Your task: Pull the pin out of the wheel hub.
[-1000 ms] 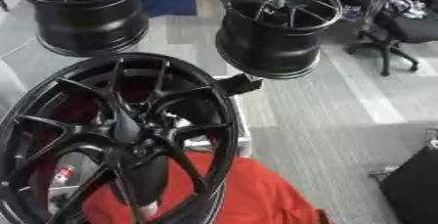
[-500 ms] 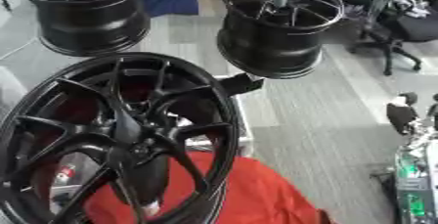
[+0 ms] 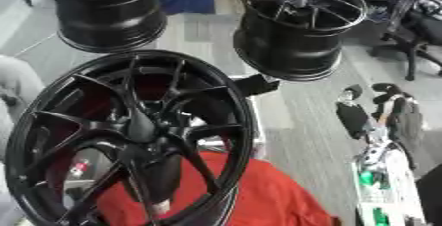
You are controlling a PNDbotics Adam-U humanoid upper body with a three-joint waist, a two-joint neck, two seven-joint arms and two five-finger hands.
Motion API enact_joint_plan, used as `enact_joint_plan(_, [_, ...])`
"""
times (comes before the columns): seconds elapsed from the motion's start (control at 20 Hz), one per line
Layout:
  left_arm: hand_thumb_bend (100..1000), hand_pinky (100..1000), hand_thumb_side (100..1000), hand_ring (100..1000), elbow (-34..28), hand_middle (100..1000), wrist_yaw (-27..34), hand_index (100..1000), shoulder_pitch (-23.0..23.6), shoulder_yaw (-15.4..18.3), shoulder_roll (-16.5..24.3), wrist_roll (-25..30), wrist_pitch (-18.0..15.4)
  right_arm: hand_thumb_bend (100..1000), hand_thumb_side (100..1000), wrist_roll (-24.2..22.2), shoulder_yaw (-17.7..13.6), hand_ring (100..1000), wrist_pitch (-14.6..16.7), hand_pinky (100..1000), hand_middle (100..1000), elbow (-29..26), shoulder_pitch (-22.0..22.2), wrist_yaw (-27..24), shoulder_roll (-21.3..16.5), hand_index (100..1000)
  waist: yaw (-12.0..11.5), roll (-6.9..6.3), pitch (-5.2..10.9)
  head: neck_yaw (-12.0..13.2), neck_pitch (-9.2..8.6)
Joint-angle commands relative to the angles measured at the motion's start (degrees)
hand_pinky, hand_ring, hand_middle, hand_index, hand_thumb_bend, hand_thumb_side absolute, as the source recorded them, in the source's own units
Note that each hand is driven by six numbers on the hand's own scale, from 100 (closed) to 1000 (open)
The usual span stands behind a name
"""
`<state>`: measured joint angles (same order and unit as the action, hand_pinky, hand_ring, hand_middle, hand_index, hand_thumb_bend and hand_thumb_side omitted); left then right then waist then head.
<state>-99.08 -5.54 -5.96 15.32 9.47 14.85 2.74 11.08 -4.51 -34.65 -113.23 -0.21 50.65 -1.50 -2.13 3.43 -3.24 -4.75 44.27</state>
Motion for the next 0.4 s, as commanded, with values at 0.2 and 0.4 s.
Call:
enact_joint_plan(0.2, [100,582,805,567,-0.78,633,0.24,784,-0.3,-0.72,0.28,0.61,-0.43,100,493,6.12,2.44,566,5.91,607,611,-1.36,1.67,-6.14,0.62,770,0.44,-0.47,0.17,1.25,-0.15])
enact_joint_plan(0.4, [100,586,805,571,-0.86,632,0.41,782,-0.31,-1.12,0.23,1.02,-0.59,100,494,9.99,2.82,566,9.78,608,611,-1.36,3.18,-10.01,0.82,769,0.52,-0.51,0.05,1.51,-0.15])
